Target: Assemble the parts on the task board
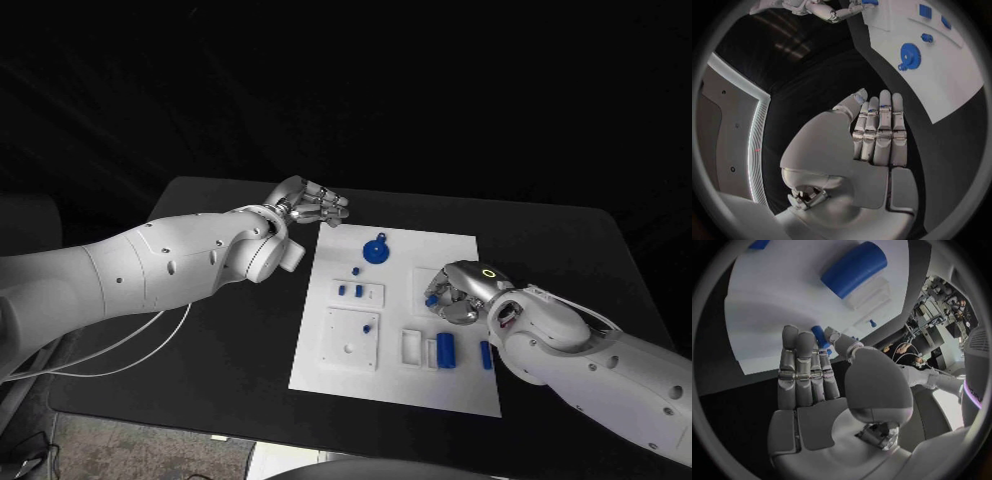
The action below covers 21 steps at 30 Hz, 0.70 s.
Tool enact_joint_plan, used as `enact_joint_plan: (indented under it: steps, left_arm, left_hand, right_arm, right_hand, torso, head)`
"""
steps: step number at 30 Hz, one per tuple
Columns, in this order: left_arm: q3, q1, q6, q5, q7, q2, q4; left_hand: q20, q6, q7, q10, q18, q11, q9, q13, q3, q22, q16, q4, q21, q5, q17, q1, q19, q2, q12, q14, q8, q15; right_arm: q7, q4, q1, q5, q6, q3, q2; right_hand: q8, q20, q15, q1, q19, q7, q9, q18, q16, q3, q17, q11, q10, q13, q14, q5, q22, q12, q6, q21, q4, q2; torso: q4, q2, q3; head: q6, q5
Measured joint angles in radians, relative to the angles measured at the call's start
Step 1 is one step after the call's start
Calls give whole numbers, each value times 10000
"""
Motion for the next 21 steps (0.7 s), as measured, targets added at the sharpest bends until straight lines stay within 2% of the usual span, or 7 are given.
enact_joint_plan:
  steps: [7,9,16,18,21]
  left_arm:
    - [0,0,0,0,-6,-4,8]
    - [0,0,0,0,-7,-4,9]
    - [1,0,0,0,-11,5,-29]
    - [1,0,1,0,-11,8,-56]
    - [2,0,1,0,-12,15,-111]
  left_hand:
    - [0,0,0,0,0,0,0,0,0,1,0,0,0,0,0,0,0,0,0,0,0,0]
    - [0,0,0,0,0,0,0,0,0,1,0,0,0,0,0,0,0,0,0,0,0,0]
    - [0,0,0,0,0,0,0,0,0,1,0,0,0,0,0,0,0,0,0,0,0,0]
    - [0,0,0,0,0,0,0,0,0,1,0,0,0,0,0,0,0,0,0,0,0,0]
    - [0,0,0,0,0,0,0,0,0,2,0,0,0,0,0,0,0,0,0,0,0,0]
  right_arm:
    - [-30,61,-16,-73,-165,-8,-10]
    - [-51,96,-21,-96,-282,-9,-21]
    - [-118,327,-47,-124,-642,-17,-179]
    - [-127,470,-50,-122,-711,15,-250]
    - [-139,769,-50,-97,-801,123,-386]
  right_hand:
    - [36,-214,-209,-3,214,-70,2,-170,162,415,117,-112,469,-1,220,-47,158,36,400,188,-14,206]
    - [37,-281,-239,-29,282,-37,5,-249,215,635,221,-75,531,-1,281,-79,249,36,453,247,-73,232]
    - [37,-321,-282,-95,321,-46,6,-315,214,848,460,-95,586,-1,359,-122,305,36,505,305,-162,296]
    - [37,-321,-283,-98,321,-46,6,-314,214,848,483,-95,586,0,361,-123,305,36,505,305,-162,298]
    - [36,-356,-282,-109,357,-41,7,-359,214,887,534,-95,586,0,363,-124,304,36,511,305,-201,308]
  torso:
    - [0,-1,5]
    - [0,-1,5]
    - [-6,-14,4]
    - [-11,-19,4]
    - [-19,-24,5]
  head:
    - [-26,-23]
    - [-31,-30]
    - [-48,-12]
    - [-49,-9]
    - [-42,-8]
